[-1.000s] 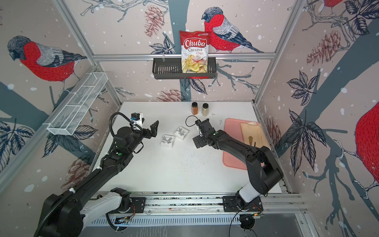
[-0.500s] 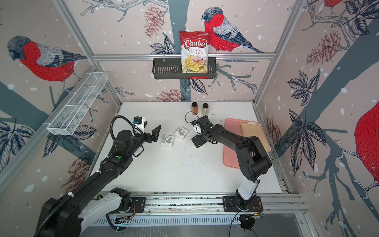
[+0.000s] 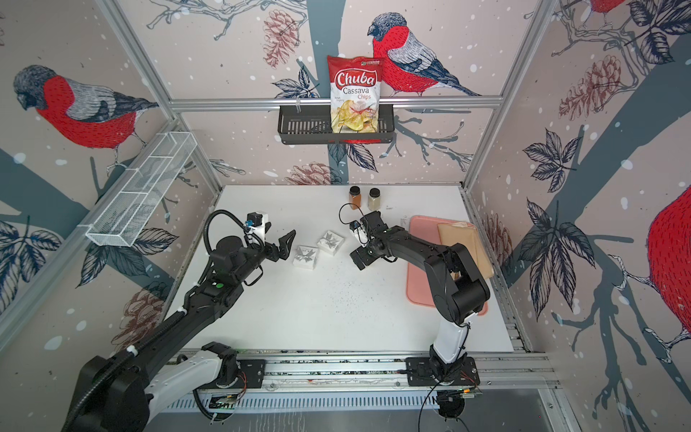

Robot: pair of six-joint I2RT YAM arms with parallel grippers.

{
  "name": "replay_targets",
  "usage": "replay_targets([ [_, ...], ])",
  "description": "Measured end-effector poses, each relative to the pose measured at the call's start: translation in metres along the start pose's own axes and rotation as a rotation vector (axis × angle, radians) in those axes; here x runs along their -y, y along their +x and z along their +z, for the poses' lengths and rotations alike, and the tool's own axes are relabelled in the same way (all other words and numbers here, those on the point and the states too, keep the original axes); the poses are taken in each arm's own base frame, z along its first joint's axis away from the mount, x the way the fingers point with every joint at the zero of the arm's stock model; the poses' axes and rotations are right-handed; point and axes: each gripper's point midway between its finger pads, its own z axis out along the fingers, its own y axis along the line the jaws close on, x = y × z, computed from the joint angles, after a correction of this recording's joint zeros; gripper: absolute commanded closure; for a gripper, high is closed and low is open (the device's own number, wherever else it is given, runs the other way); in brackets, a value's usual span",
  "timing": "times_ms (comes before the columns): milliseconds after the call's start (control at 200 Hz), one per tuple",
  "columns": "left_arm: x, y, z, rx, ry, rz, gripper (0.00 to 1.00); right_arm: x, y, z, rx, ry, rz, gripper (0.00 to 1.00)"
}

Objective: Take the necklace out of the lift-off lid jewelry box
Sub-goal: Pick up the jewelry box from the center of the board.

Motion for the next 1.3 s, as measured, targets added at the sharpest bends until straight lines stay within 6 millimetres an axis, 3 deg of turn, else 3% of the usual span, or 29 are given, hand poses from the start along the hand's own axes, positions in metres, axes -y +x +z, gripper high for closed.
replay_targets([
  [355,0.001,0.001,0.002,-0.006,0.006,-0.001,0.03,-0.001,0.005,0.011,-0.026,-0.011,0.001,0.1],
  [525,0.001,0.004,0.004,-0.014,0.007,-0.001,0.02,-0.001,0.002,0.013,-0.025,-0.015,0.001,0.19],
  [850,0.012,0.011,0.011,-0.047,0.082,-0.008,0.02,-0.005,-0.005,0.001,0.007,-0.06,0.017,0.28],
  [970,0.021,0.019,0.015,-0.071,0.142,-0.047,0.02,-0.005,-0.02,-0.022,0.088,-0.121,0.056,0.29],
  [1096,0.039,0.022,0.017,-0.083,0.252,-0.11,0.02,-0.01,-0.043,-0.066,0.25,-0.237,0.089,0.29],
  [1301,0.079,-0.004,0.006,0.005,0.51,-0.188,0.02,-0.038,-0.078,-0.149,0.53,-0.456,0.032,0.29],
])
